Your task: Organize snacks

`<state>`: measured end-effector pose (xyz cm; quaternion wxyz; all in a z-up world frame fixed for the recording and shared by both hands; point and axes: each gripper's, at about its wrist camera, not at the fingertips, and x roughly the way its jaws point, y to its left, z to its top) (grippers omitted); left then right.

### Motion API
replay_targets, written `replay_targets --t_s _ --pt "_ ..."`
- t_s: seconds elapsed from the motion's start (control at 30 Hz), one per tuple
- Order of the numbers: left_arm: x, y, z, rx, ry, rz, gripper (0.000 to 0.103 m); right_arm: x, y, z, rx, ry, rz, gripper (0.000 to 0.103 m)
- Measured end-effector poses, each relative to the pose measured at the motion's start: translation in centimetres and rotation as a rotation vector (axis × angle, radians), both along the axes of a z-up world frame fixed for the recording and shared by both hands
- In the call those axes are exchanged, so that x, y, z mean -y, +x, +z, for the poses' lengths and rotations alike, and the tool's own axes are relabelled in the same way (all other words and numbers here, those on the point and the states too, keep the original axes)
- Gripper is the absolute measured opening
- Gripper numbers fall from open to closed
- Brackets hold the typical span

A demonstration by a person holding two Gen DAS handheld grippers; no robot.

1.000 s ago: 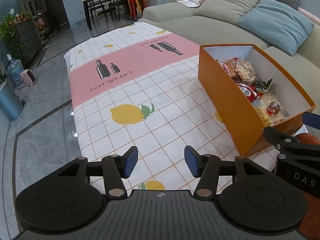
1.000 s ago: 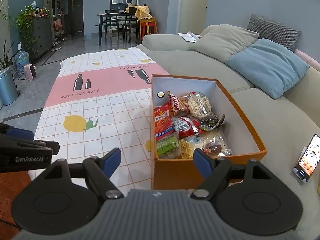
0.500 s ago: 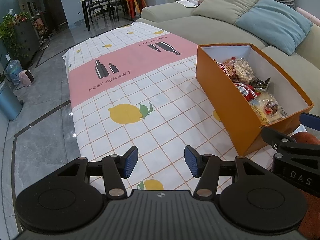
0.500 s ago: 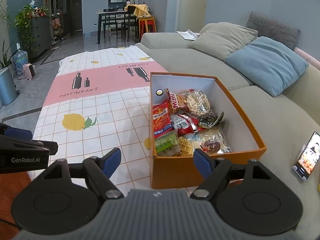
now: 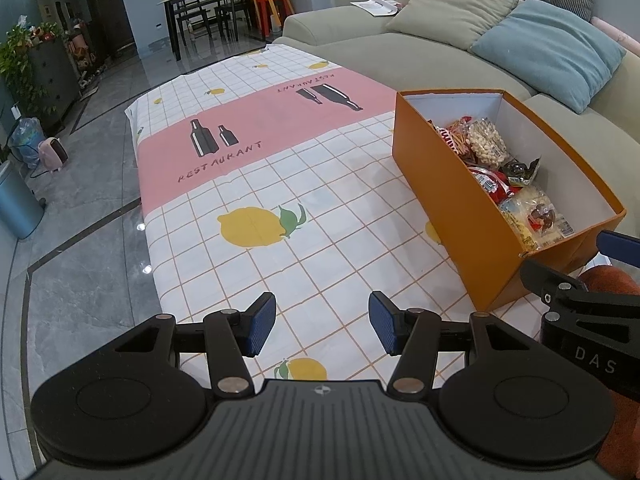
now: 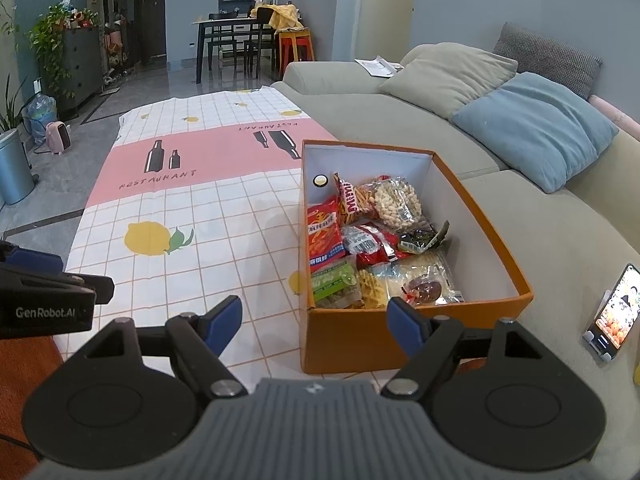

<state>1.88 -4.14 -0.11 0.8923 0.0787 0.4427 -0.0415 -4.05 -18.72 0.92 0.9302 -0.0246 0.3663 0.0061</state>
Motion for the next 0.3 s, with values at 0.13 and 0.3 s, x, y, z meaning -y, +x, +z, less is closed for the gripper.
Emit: replay_targets --t_s 0.13,0.3 --pt "-0.08 -0.02 0.07 0.001 -0.001 0.005 0.064 -0.03 0.03 0.01 -0.001 -0.001 0.001 0.078" --pt "-0.26 -0.05 0.23 0.004 0.001 0.021 0.067 0.05 0.05 0.02 0.001 -0.002 -0.003 0.078"
